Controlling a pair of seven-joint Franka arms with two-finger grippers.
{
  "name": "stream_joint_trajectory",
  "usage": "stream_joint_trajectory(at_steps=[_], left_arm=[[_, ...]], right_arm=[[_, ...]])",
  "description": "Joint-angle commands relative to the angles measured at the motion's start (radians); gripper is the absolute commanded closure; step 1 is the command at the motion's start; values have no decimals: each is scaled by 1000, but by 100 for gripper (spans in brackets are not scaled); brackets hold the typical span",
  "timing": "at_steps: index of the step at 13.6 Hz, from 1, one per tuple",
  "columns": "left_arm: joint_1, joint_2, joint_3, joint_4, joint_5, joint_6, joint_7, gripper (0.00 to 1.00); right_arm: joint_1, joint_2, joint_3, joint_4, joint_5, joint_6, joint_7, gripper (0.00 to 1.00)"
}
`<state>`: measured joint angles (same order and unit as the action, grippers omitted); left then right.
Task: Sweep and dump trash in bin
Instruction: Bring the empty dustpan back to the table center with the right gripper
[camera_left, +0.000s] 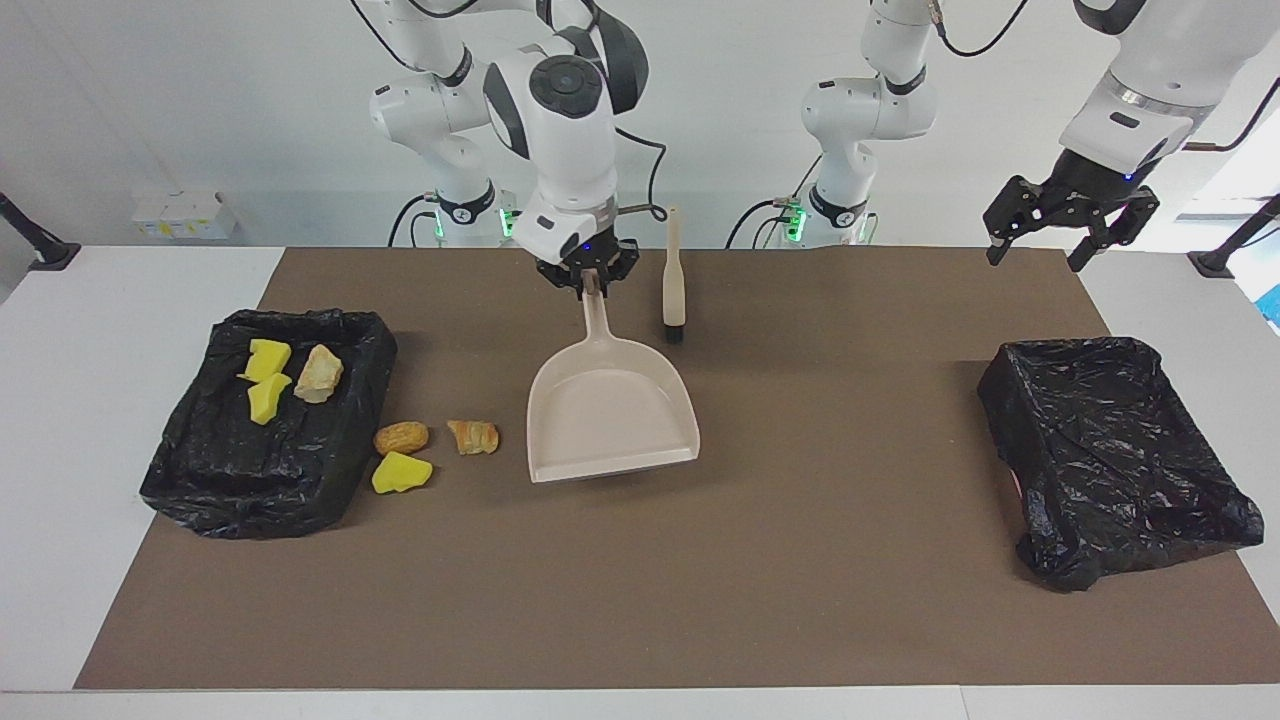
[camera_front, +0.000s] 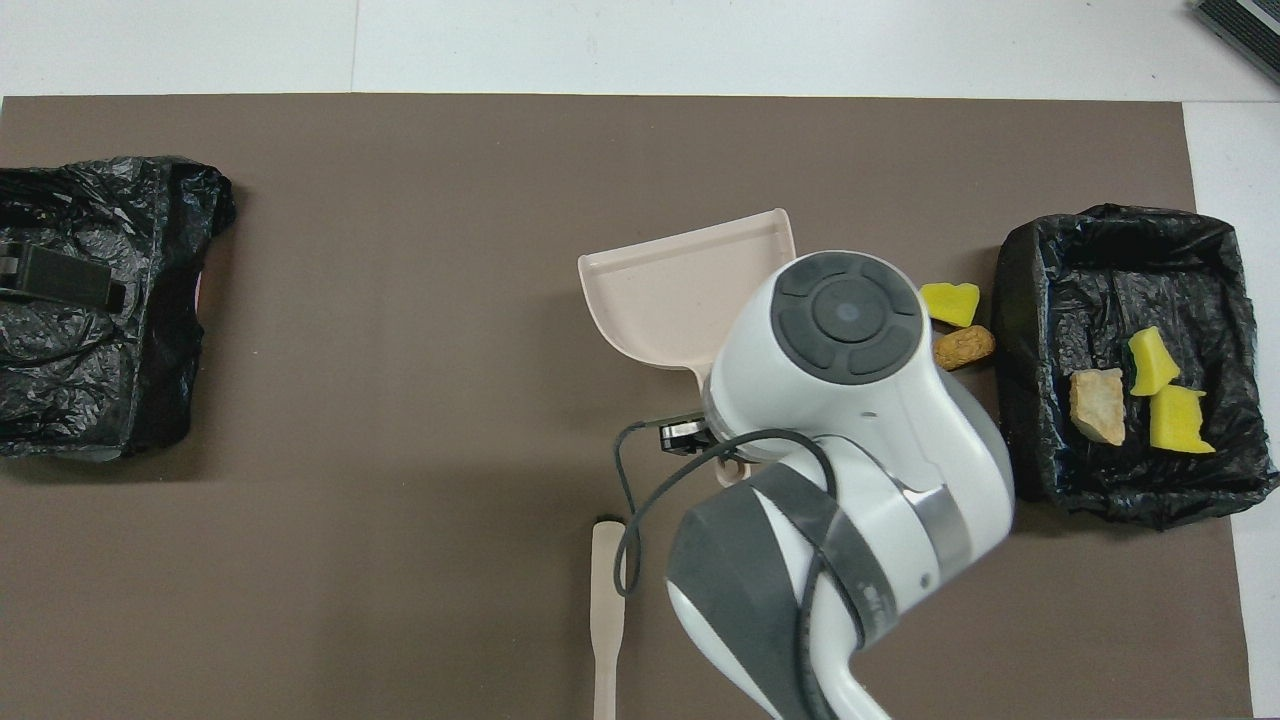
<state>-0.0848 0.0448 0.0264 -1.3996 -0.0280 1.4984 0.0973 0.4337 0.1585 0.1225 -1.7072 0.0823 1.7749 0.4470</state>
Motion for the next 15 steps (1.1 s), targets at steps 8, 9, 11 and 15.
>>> stream_joint_trajectory(at_steps=[8, 9, 11, 15], left_arm=[[10, -8, -8, 4, 11, -17, 7, 0], [10, -8, -8, 4, 11, -15, 7, 0], [10, -8, -8, 4, 11, -15, 7, 0], [10, -8, -6, 4, 11, -17, 7, 0]], right_arm=[[112, 352, -7, 210, 39, 210, 245, 81], [114, 351, -7, 205, 43, 215, 243, 1], [119, 349, -6, 205, 43, 215, 251, 0], [117, 331, 14, 181, 47, 169, 237, 0]])
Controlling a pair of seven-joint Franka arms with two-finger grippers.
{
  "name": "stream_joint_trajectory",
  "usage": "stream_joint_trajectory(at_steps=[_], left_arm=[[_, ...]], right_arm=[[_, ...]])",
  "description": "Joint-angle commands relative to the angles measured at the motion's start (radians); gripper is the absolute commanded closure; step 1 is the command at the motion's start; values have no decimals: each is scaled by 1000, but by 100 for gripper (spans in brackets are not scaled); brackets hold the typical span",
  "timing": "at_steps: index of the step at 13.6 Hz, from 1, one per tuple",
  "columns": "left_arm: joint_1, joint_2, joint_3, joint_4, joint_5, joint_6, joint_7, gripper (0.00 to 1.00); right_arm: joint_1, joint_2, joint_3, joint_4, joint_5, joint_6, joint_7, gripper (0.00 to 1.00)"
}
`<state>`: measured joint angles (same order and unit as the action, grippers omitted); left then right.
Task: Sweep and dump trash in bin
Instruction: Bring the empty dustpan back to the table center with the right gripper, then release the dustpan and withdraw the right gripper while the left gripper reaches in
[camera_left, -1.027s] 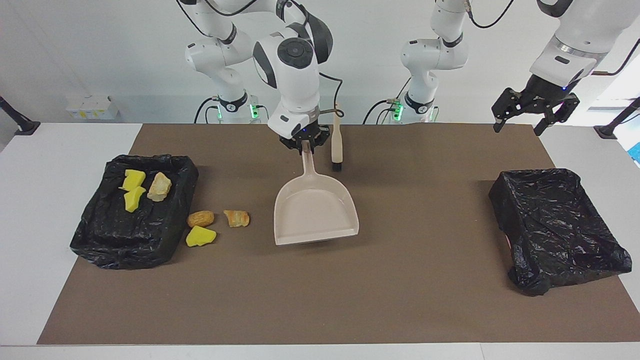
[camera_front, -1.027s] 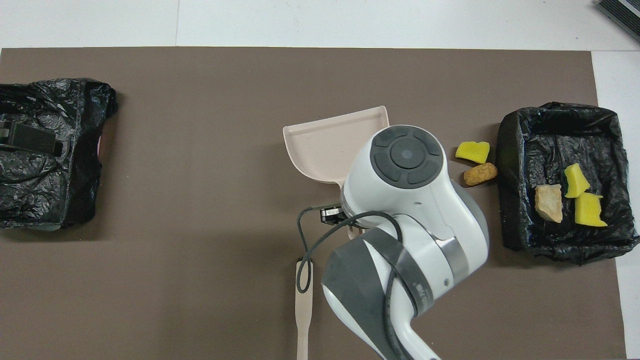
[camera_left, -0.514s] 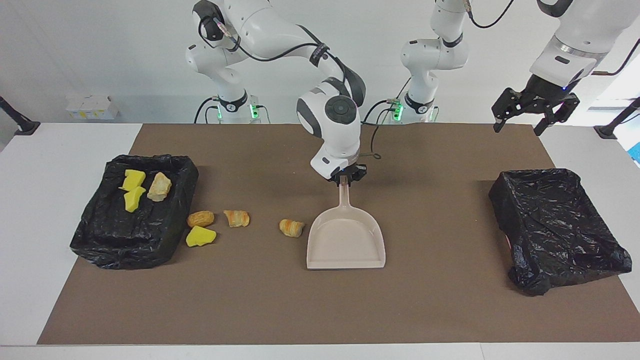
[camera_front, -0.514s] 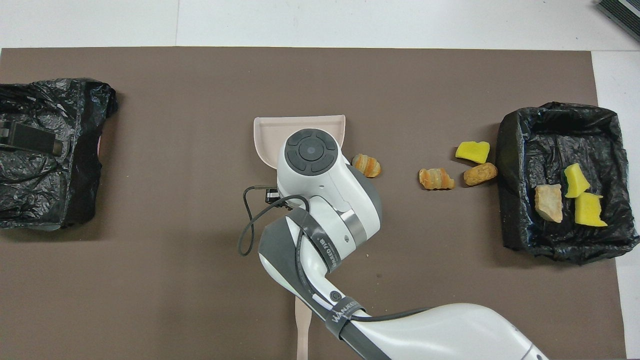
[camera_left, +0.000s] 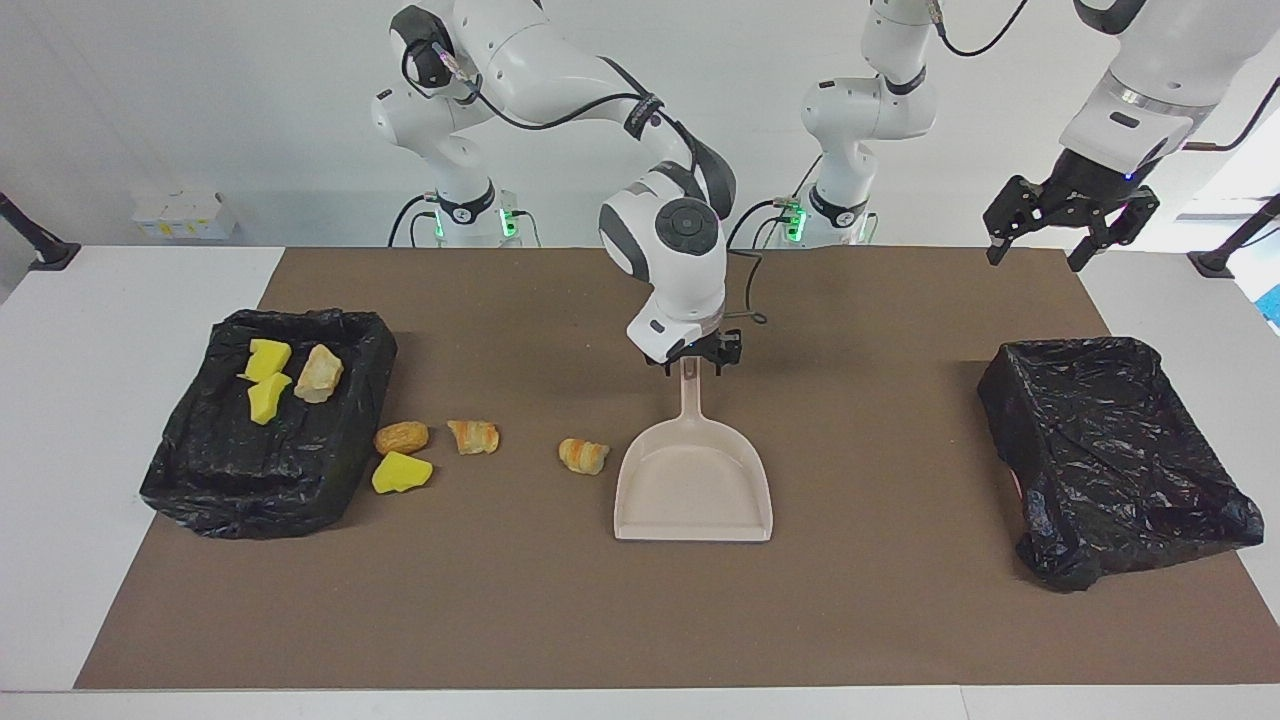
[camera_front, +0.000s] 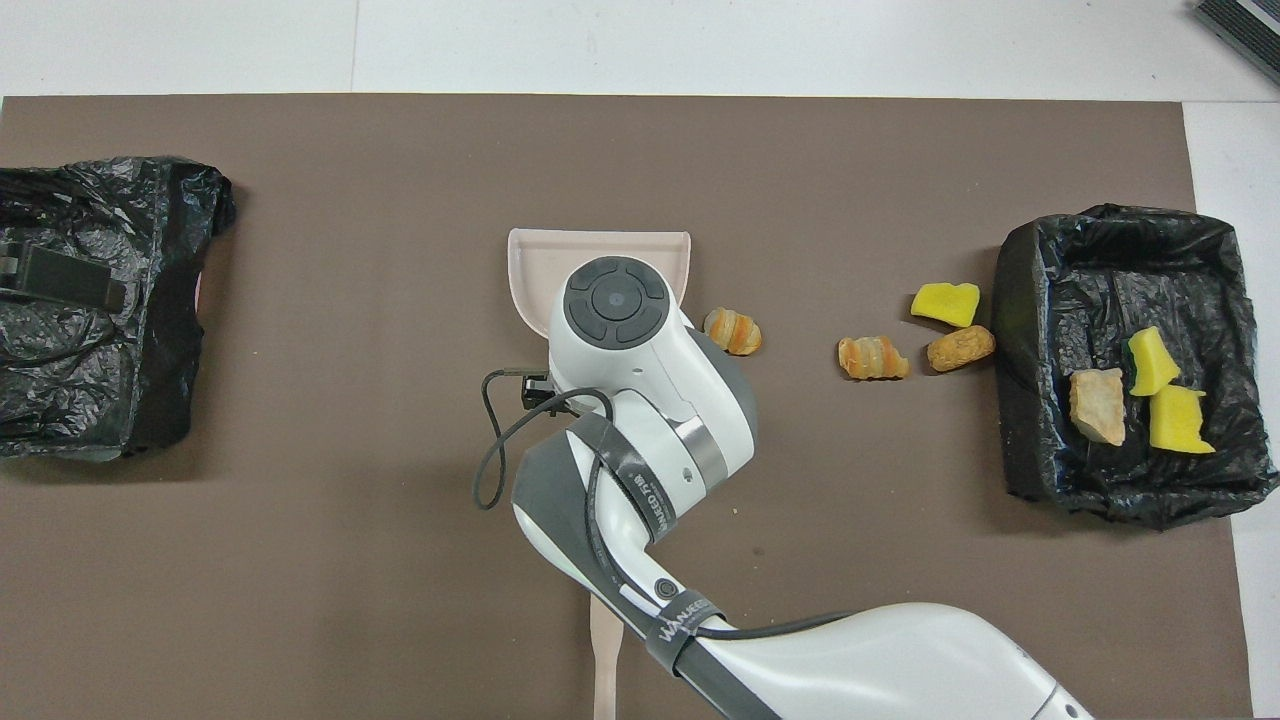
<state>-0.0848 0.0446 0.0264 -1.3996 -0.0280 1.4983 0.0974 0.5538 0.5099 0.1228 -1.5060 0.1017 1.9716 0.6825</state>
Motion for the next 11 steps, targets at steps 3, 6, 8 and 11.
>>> stream_joint_trajectory(at_steps=[3, 6, 8, 11], left_arm=[[10, -8, -6, 4, 11, -17, 7, 0], [10, -8, -6, 4, 11, -17, 7, 0], [10, -8, -6, 4, 11, -17, 7, 0], [10, -8, -8, 4, 11, -17, 7, 0]], right_arm=[[-2, -56, 26, -37, 30, -163, 3, 0], [1, -126, 57, -155, 81, -168, 46, 0], [41, -172, 57, -229, 110, -159, 170, 0], [70, -252, 57, -365, 168, -146, 212, 0]])
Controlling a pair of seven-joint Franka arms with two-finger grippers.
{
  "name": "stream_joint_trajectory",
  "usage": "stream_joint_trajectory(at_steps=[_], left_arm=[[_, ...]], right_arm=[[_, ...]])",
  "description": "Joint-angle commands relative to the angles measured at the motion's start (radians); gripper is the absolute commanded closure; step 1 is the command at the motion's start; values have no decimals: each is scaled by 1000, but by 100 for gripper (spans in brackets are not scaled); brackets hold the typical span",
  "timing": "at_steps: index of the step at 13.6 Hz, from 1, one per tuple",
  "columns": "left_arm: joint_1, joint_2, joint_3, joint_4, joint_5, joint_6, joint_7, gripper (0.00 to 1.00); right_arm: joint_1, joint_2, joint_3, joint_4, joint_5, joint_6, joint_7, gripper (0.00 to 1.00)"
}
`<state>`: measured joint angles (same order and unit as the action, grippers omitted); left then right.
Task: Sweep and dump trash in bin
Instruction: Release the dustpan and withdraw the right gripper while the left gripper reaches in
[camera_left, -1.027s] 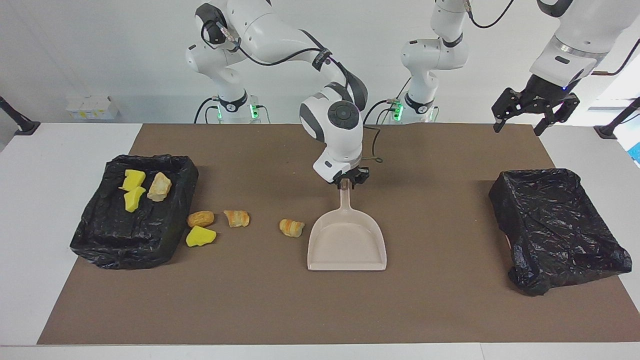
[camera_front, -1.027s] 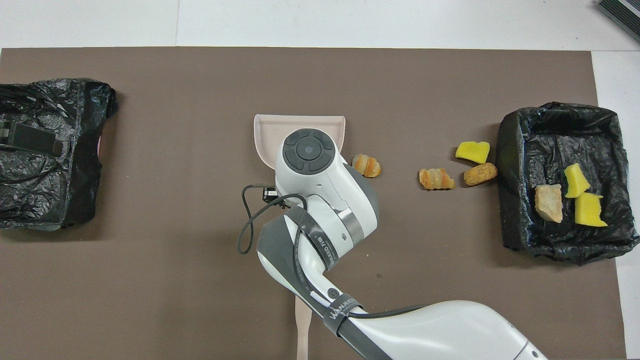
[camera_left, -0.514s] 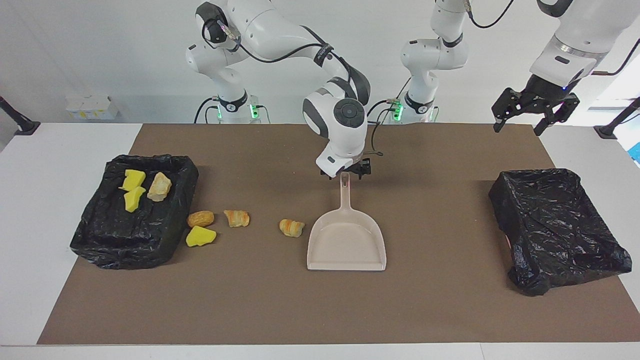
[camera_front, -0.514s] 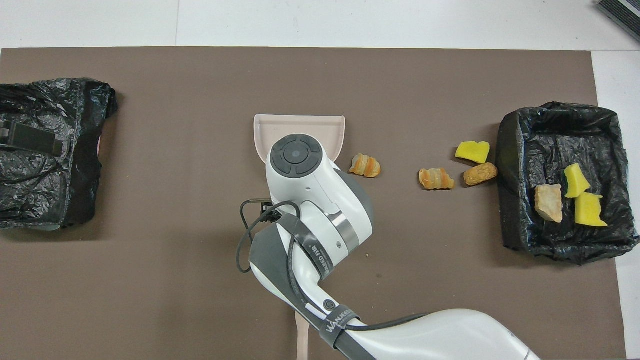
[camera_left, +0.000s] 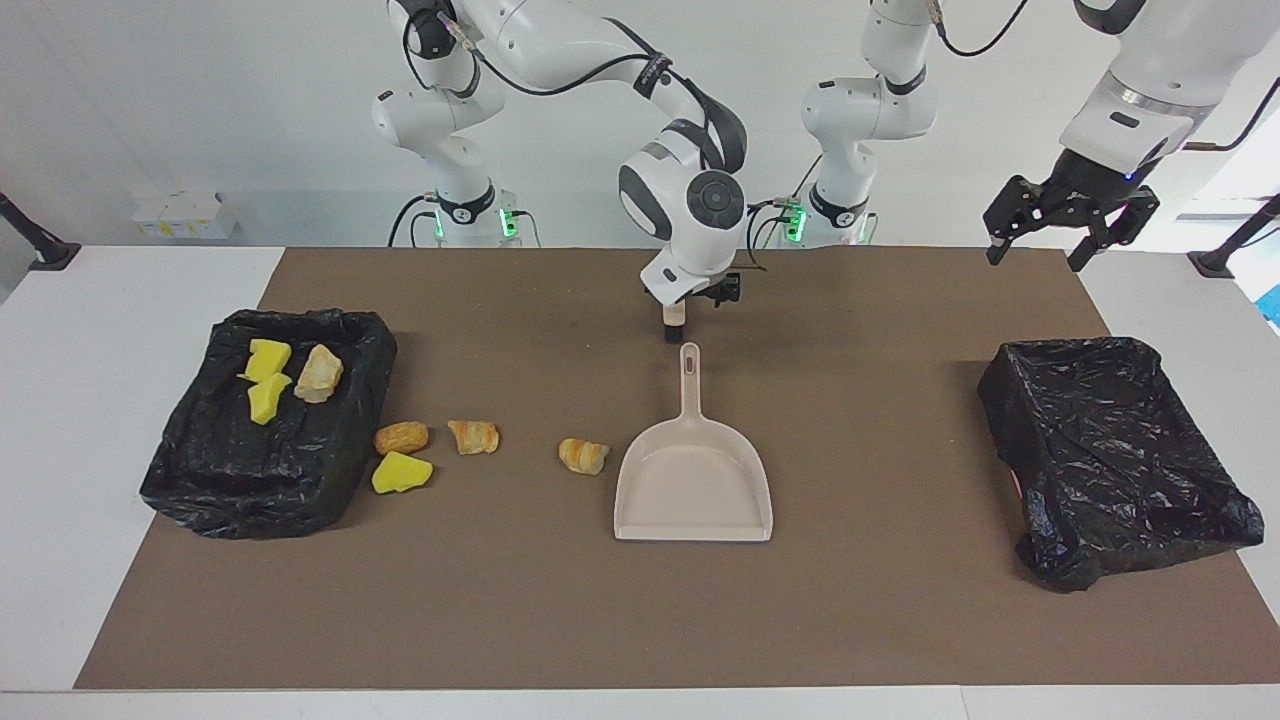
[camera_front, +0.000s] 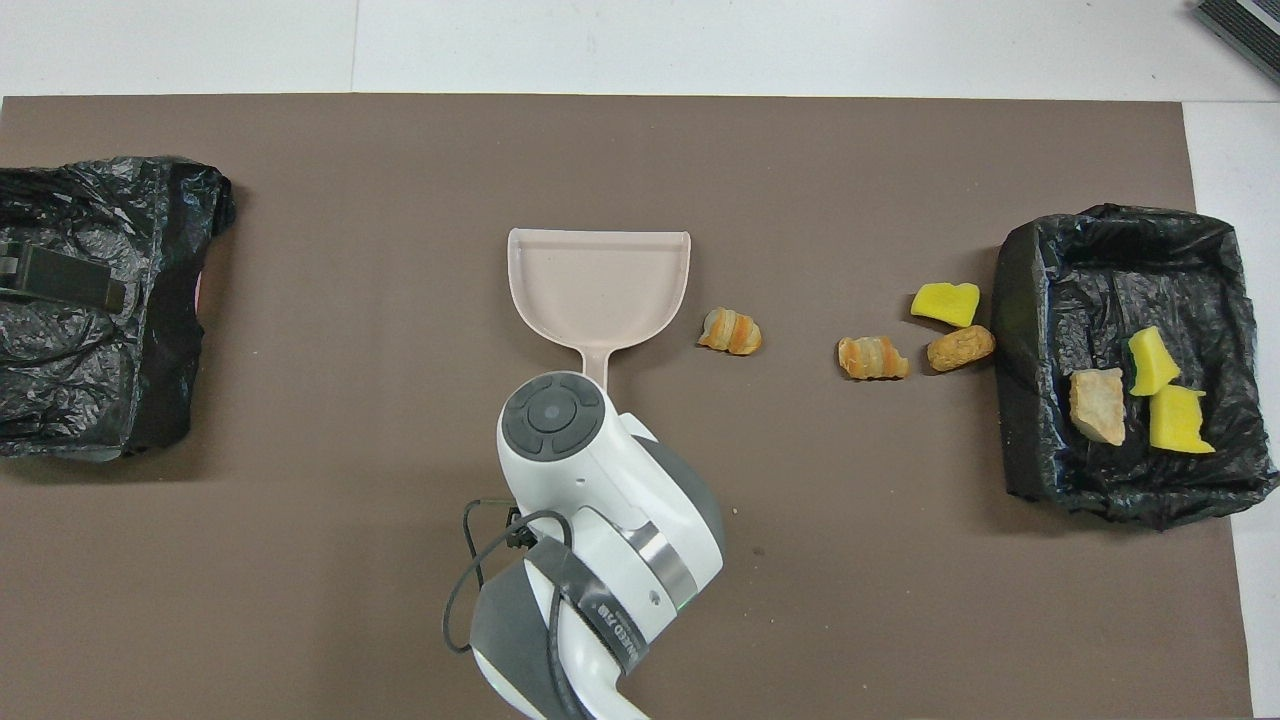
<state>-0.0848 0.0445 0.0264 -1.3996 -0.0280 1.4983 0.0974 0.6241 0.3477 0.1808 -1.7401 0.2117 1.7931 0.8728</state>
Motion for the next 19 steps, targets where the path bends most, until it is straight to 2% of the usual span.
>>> stream_joint_trajectory(at_steps=[1, 5, 7, 10, 13, 16, 17, 19], left_arm=[[10, -8, -8, 4, 11, -15, 7, 0], [10, -8, -8, 4, 11, -16, 7, 0], [10, -8, -8, 4, 11, -16, 7, 0], [10, -8, -6, 4, 11, -16, 7, 0], [-9, -9, -11, -1, 8, -15, 2, 0], [-36, -34, -33, -41, -3, 3, -1, 0], [-62, -46, -34, -83, -3, 32, -2, 0], [-149, -48, -34, -169, -3, 148, -91, 0]], right_arm=[[18, -126, -1, -189, 93, 52, 29, 0], [94, -272, -1, -459, 153, 270, 54, 0], [134, -308, -1, -515, 173, 299, 55, 0], [175, -334, -1, -546, 175, 312, 37, 0], [177, -338, -1, -559, 179, 331, 31, 21], [175, -337, -1, -567, 198, 359, 14, 27], [175, -337, -1, -569, 199, 359, 12, 34], [172, -334, -1, -569, 199, 358, 14, 66]])
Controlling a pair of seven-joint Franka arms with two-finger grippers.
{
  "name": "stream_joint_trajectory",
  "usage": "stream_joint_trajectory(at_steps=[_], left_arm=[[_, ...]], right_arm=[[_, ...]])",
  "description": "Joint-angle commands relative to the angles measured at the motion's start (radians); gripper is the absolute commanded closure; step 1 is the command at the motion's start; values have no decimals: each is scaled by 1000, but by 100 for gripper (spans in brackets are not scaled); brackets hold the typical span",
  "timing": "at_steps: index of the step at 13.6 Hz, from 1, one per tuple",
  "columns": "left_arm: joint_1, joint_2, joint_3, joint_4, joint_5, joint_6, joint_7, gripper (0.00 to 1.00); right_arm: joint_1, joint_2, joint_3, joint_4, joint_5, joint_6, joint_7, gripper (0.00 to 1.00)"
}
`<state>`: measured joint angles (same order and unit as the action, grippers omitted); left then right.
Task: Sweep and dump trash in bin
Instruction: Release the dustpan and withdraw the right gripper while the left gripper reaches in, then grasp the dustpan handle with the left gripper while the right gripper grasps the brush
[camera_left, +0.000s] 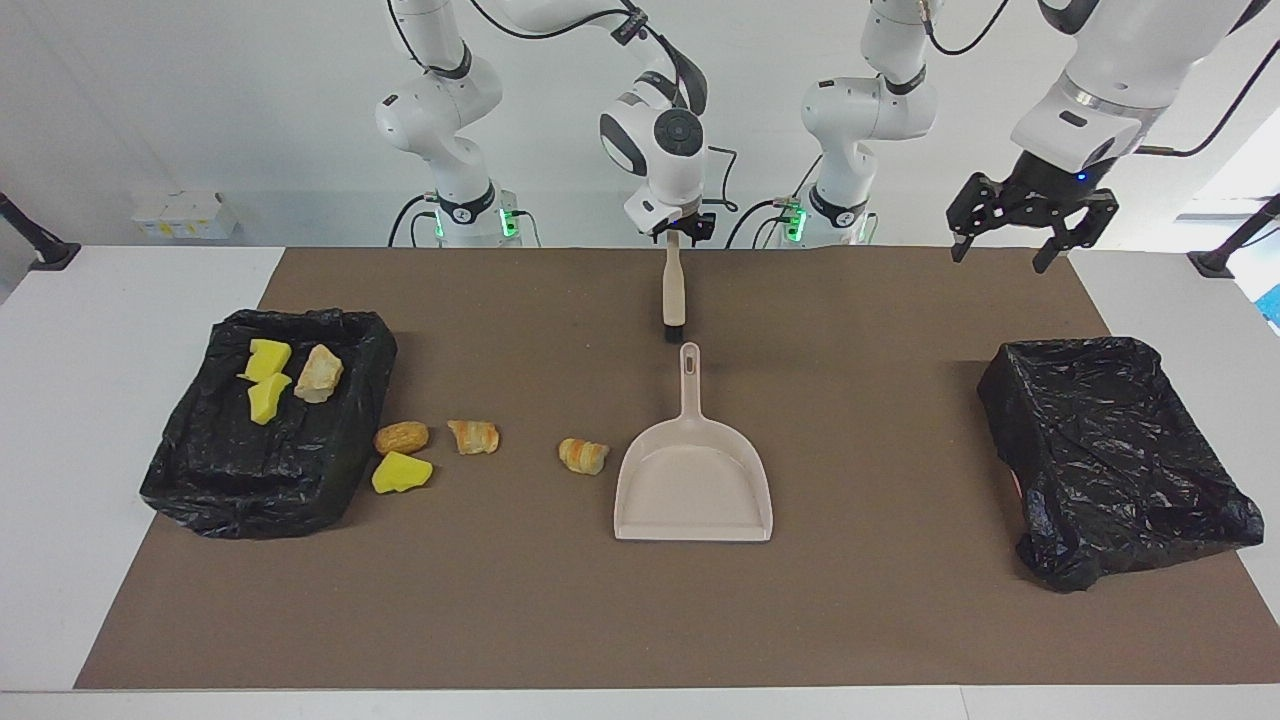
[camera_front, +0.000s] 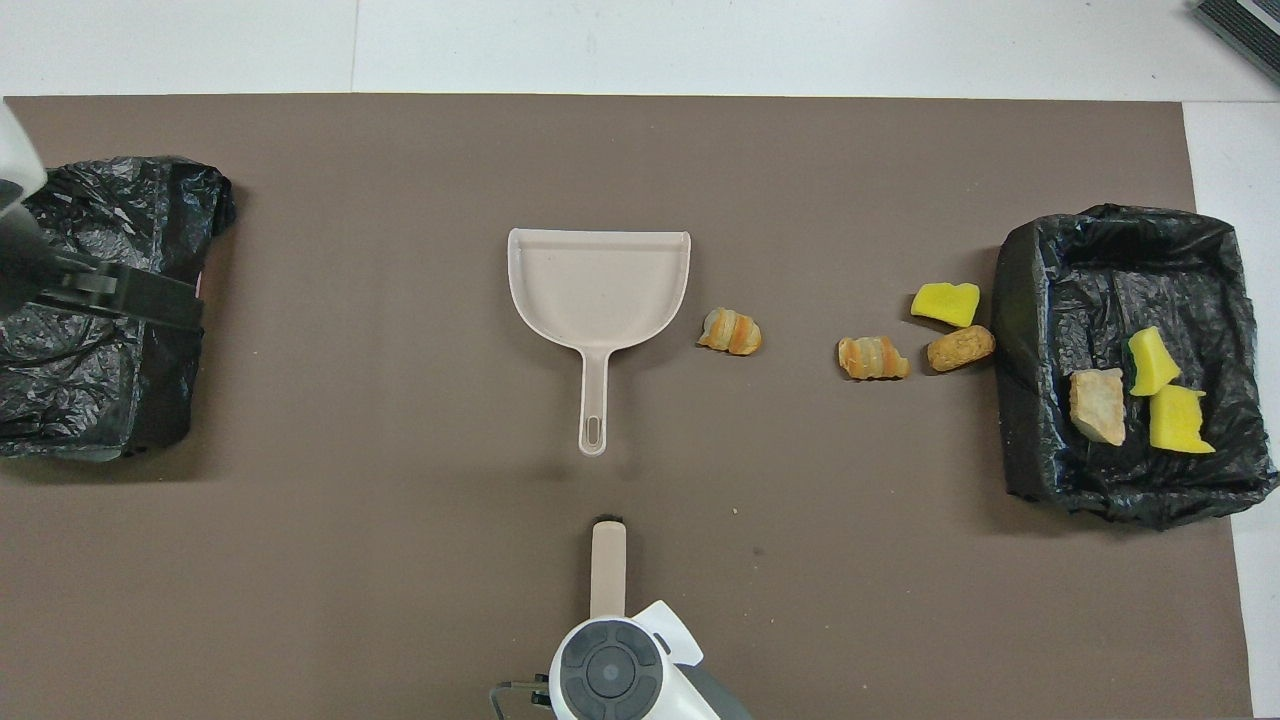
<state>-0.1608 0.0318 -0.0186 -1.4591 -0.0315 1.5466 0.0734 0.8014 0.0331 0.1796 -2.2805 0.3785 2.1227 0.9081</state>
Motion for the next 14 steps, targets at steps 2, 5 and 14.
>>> stream_joint_trajectory(at_steps=[2, 5, 14], left_arm=[[-159, -20, 9, -202, 1, 258, -208, 0], [-242, -6, 9, -320, 1, 395, -250, 0], [-408, 250, 8, -340, 2, 670, -483, 0]], right_arm=[[-11, -15, 0, -17, 33, 7, -8, 100], [-31, -42, -8, -10, 33, -55, 3, 100], [-430, -203, -11, 39, -162, -455, -119, 100]])
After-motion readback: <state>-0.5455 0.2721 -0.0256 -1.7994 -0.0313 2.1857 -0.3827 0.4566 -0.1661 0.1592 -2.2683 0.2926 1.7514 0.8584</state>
